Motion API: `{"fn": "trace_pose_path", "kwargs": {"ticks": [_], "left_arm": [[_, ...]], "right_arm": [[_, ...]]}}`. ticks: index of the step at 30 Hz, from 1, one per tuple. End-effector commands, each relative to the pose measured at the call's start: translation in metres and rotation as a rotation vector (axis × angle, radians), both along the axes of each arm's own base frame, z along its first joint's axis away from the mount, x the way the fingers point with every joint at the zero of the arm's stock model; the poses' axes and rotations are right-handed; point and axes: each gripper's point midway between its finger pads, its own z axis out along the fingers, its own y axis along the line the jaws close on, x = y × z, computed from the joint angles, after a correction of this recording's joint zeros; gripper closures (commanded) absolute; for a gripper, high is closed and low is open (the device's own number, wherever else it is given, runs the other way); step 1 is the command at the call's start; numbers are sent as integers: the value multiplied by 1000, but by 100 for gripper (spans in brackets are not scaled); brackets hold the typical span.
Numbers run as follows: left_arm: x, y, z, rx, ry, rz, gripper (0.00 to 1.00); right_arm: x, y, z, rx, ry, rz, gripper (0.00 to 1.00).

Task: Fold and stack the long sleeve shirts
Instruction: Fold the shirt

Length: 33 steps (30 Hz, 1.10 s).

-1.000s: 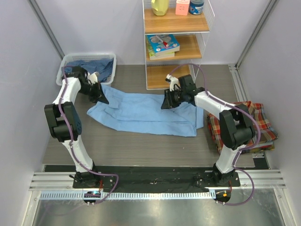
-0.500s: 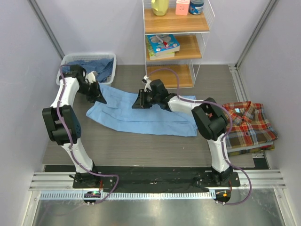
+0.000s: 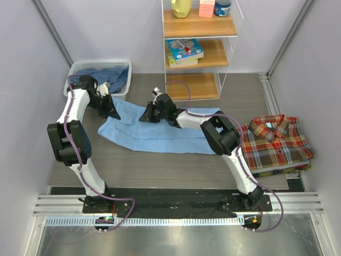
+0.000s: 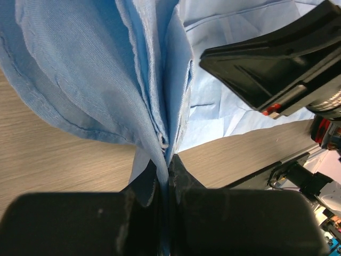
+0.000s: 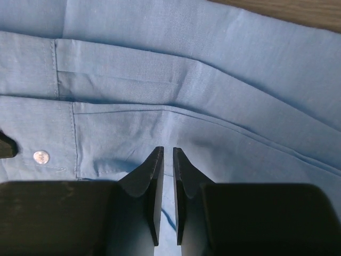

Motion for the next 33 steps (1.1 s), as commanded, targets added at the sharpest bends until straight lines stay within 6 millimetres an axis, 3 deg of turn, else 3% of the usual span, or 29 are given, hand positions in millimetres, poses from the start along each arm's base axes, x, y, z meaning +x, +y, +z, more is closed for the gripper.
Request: {"fn": "trace_pose_path", "kwargs": {"ticks": [1, 3, 8, 11, 14, 15, 17, 18, 21, 22, 25, 27, 28, 29, 30, 31, 33], "left_arm": [[-6, -3, 18, -2, -40, -3, 100], [-7, -4, 20, -7, -41, -2, 100], [-11, -7, 21, -19, -37, -8, 100], [-15, -8, 19, -25, -31, -12, 100], [-17, -8, 19, -21, -28, -12, 100], [-17, -8, 19, -22, -26, -10, 100], [-16, -8, 22, -24, -35, -4, 100], [-15, -8, 23, -25, -39, -3, 100], [-13, -8, 27, -29, -37, 13, 100], [-12, -9, 26, -28, -32, 18, 100], [-10, -9, 27, -20, -20, 27, 100], [-9, -9, 28, -11, -20, 29, 100], [-8, -11, 29, -7, -23, 26, 100], [-8, -13, 30, -3, -25, 22, 100], [-7, -14, 30, 1, -23, 20, 100], [-7, -18, 31, 12, -25, 11, 100], [-6, -22, 31, 26, -25, -2, 100]], "right_arm": [[0, 20, -2, 8, -42, -2, 82], [-6, 24, -9, -8, -46, 9, 82], [3, 24, -31, -62, -59, -21, 82], [1, 29, -31, -52, -58, -2, 82], [-5, 36, -13, -32, -84, 37, 80], [-9, 38, 9, -9, -112, 66, 79], [-14, 33, 29, -14, -142, 94, 77], [-19, 32, 55, -7, -199, 129, 76], [-33, 14, 64, -74, -236, 199, 73], [-40, 10, 83, -59, -255, 226, 72], [-54, -17, 89, -111, -254, 288, 71], [-56, -41, 85, -167, -228, 288, 71], [-60, -56, 72, -197, -203, 290, 70], [-62, -68, 79, -201, -199, 278, 70], [-53, -85, 75, -210, -172, 241, 70], [-57, -98, 62, -223, -124, 232, 70], [-59, -117, 54, -218, -42, 211, 70]]}}
